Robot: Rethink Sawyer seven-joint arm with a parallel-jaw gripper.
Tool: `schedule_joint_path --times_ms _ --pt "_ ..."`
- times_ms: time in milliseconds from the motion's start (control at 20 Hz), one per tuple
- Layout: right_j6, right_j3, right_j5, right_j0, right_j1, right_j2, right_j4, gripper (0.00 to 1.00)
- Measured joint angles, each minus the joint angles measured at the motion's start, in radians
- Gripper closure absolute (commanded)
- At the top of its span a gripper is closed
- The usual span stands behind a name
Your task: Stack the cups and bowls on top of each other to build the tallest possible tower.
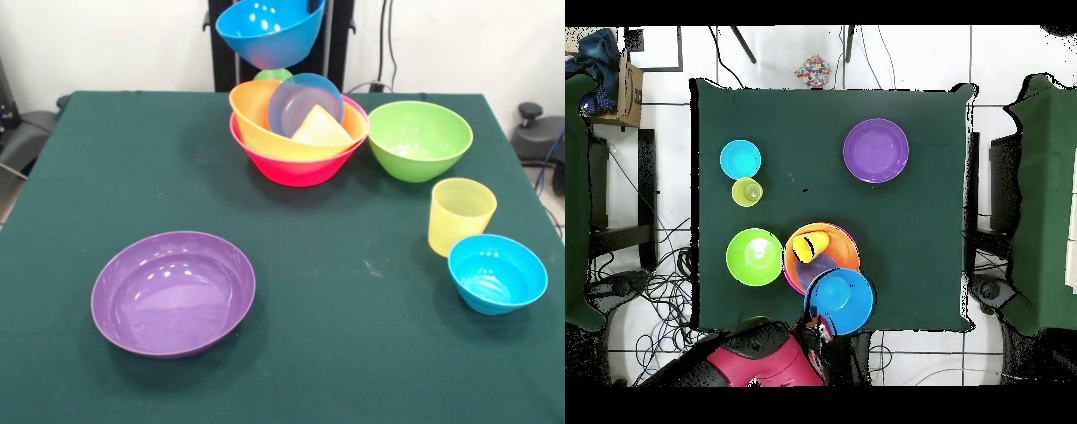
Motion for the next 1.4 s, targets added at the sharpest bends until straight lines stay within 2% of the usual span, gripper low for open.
schedule_joint_path --times_ms 300,350,1100,1300,1400 --pt "0.000 -0.013 0.000 0.001 0.004 0.000 -0.001 1.00" --pt "0.000 -0.016 0.005 0.001 0.001 0.000 0.000 0.00" --pt "0.000 -0.022 0.010 0.000 0.000 0.000 -0.004 0.00" --pt "0.001 -0.024 0.009 -0.001 0.000 -0.004 -0.031 0.00" --pt "0.001 -0.032 -0.009 -0.016 -0.002 -0.020 -0.078 0.00"
